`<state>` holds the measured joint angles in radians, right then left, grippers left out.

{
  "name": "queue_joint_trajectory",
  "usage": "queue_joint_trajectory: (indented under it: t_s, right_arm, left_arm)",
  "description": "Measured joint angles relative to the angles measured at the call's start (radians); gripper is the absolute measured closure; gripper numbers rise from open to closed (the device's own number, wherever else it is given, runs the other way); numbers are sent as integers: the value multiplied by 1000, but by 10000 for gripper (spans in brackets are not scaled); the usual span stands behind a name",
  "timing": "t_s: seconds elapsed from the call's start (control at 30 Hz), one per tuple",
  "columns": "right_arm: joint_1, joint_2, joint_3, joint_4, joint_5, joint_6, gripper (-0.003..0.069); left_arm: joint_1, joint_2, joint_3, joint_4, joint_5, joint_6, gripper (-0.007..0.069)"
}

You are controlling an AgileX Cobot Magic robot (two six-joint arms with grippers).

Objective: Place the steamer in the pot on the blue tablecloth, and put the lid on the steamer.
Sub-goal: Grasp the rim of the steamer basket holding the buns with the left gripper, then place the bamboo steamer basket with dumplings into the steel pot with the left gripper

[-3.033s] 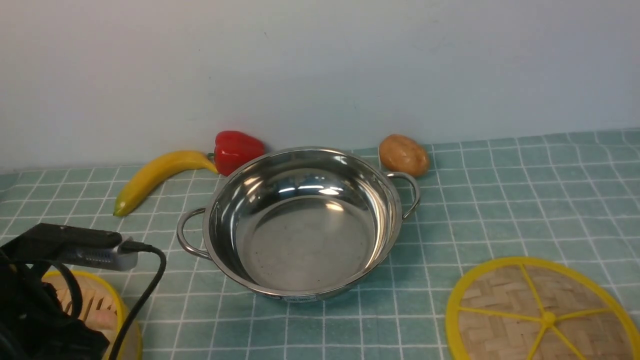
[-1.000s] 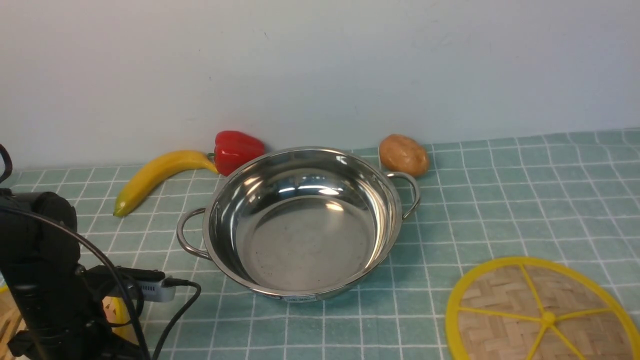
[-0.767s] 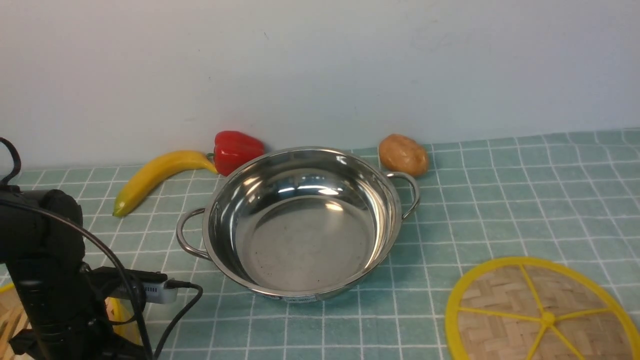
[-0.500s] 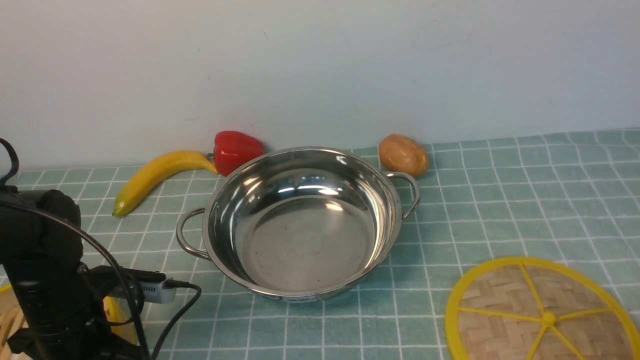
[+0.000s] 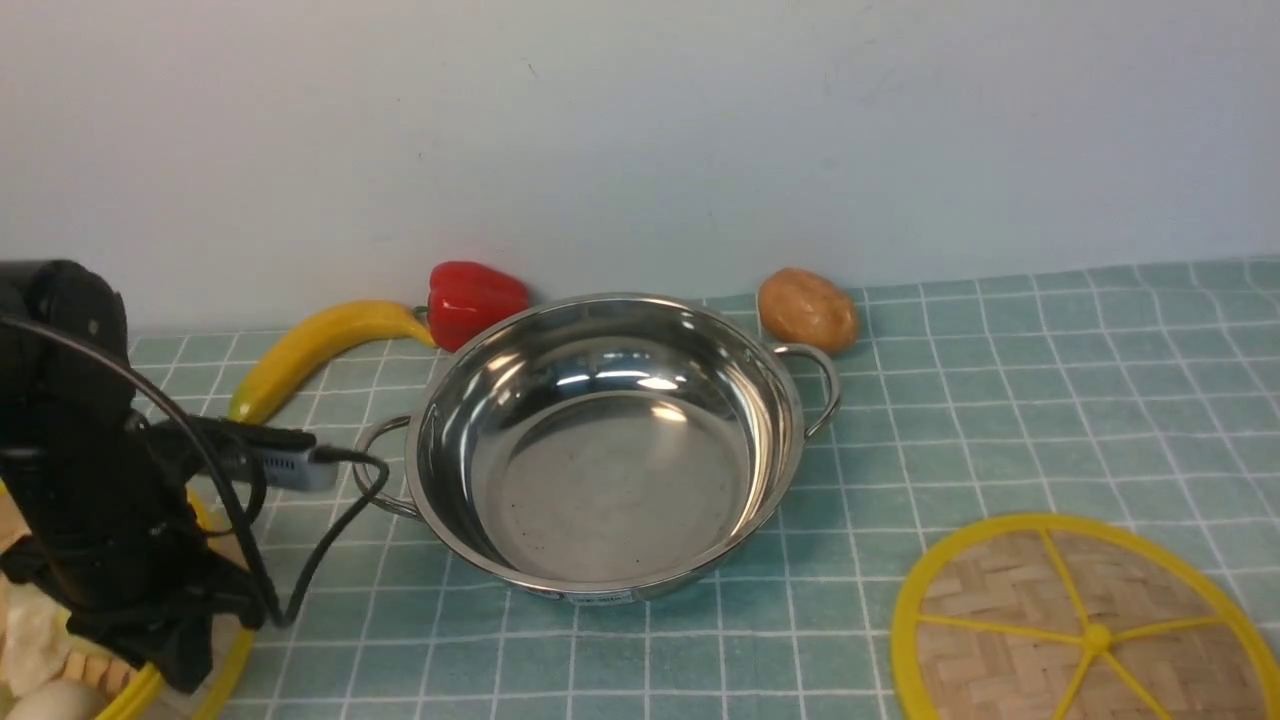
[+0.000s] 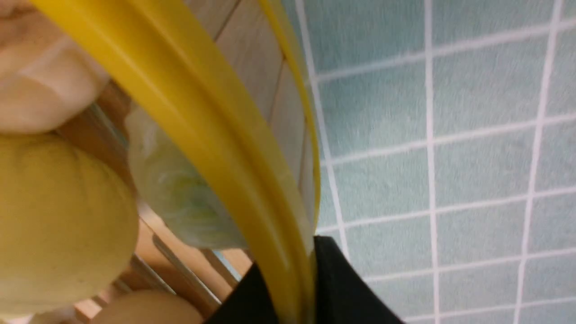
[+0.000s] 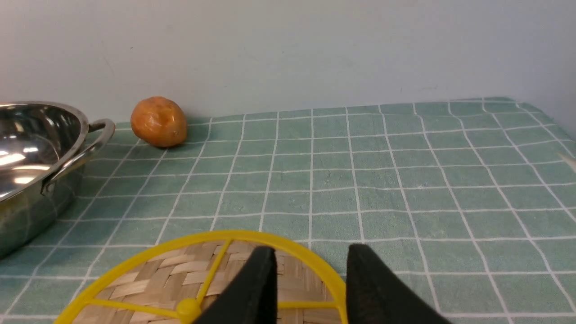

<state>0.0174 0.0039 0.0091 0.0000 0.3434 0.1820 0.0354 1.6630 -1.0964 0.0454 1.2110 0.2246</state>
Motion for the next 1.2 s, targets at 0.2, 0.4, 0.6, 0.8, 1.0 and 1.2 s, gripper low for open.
queue_joint_trajectory:
  t_s: [0.2, 0.4, 0.6, 0.8, 1.0, 1.2]
  right_arm:
    - [0, 0, 0, 0, 0, 0, 419]
    - [0, 0, 0, 0, 0, 0, 419]
    - [0, 0, 0, 0, 0, 0, 419]
    - [0, 0, 0, 0, 0, 0, 419]
    - [0, 0, 0, 0, 0, 0, 419]
    - [0, 0, 0, 0, 0, 0, 419]
  left_arm:
    - [0, 0, -133, -107, 5, 35, 575]
    - [-1, 1, -234, -166, 11, 38, 575]
    - [-1, 2, -248, -161, 16, 37, 575]
    - [-1, 2, -249, -165, 18, 37, 575]
    - [-9, 2, -249, -165, 18, 48, 575]
    - [-138, 2, -249, -72, 18, 115, 575]
